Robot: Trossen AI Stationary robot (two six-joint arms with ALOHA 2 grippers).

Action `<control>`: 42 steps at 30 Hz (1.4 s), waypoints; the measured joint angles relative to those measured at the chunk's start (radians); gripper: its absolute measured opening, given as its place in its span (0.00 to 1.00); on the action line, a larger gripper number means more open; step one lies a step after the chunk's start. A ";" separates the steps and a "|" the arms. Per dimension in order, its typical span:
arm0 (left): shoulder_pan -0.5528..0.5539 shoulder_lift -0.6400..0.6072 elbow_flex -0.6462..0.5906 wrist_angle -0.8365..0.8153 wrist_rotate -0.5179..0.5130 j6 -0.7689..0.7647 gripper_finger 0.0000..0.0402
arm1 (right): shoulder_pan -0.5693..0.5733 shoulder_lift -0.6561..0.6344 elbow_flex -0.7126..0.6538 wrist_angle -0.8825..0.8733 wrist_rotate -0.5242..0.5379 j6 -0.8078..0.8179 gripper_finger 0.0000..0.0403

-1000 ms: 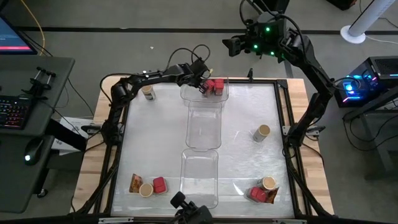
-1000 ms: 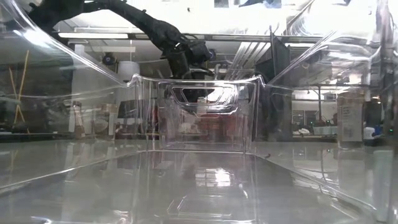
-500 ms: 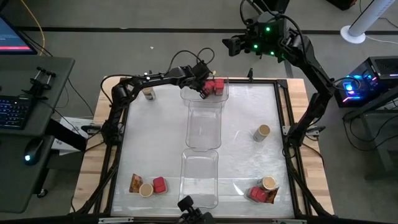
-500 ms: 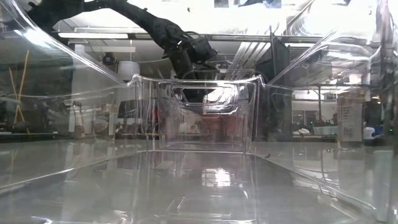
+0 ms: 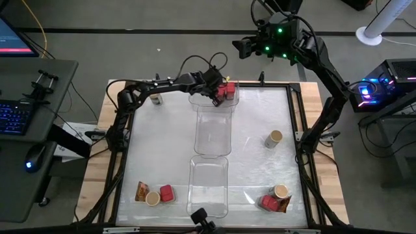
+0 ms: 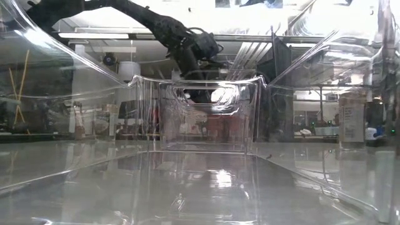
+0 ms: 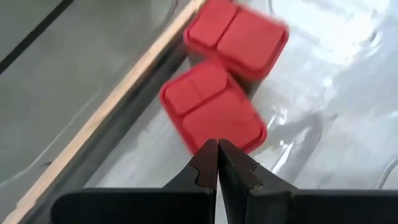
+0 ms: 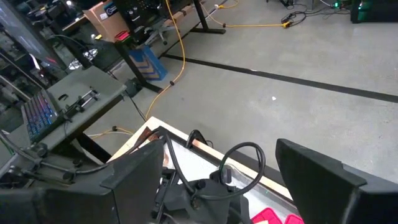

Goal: Sort spices by type
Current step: Put the top red seasoning can into the top transparent bin

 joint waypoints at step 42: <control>-0.052 -0.080 0.015 -0.137 0.216 -0.072 0.00 | 0.000 0.000 0.000 0.000 0.008 0.001 0.76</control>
